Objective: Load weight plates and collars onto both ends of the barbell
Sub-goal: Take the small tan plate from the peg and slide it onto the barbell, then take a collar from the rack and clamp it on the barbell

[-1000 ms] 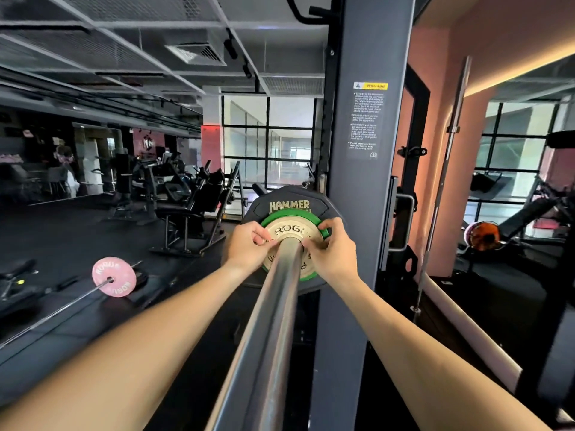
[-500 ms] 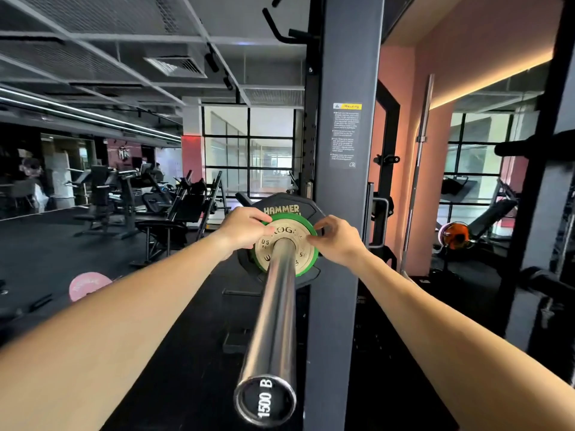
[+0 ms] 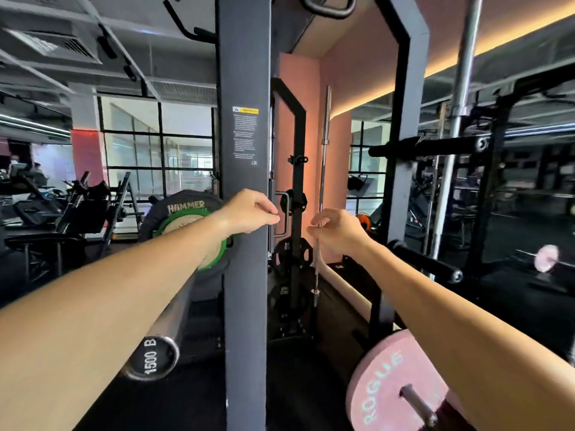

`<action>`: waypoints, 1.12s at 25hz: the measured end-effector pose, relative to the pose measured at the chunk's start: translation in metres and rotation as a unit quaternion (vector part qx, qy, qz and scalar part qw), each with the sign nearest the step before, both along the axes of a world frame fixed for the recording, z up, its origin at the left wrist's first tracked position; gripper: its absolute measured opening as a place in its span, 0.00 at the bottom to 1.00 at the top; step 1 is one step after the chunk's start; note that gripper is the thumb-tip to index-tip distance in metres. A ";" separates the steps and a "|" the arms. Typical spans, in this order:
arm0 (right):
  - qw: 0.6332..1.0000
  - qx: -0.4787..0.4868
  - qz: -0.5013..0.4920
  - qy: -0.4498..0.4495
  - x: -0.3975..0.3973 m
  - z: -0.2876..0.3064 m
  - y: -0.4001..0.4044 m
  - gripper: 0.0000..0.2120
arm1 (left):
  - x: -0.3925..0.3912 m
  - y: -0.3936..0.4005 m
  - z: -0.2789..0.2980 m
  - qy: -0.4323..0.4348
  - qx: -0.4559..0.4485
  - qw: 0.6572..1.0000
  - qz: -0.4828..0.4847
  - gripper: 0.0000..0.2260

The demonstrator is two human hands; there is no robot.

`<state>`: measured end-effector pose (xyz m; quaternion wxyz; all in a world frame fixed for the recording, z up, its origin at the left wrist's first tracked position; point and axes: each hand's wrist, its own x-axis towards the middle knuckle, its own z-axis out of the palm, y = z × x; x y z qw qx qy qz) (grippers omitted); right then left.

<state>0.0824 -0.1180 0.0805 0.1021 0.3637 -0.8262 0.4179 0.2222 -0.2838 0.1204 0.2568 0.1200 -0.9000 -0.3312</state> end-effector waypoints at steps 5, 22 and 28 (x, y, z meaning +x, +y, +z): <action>0.998 -0.002 -0.058 -0.001 -0.040 -0.001 0.108 0.06 | -0.053 0.074 0.001 -0.024 -0.076 0.995 -0.060 0.04; 0.997 0.006 -0.075 -0.025 -0.197 -0.014 0.310 0.04 | -0.236 0.252 -0.021 -0.018 -0.048 0.997 -0.063 0.08; 0.998 -0.015 -0.050 -0.045 -0.273 -0.011 0.272 0.20 | -0.321 0.218 -0.011 0.009 -0.024 0.998 -0.052 0.10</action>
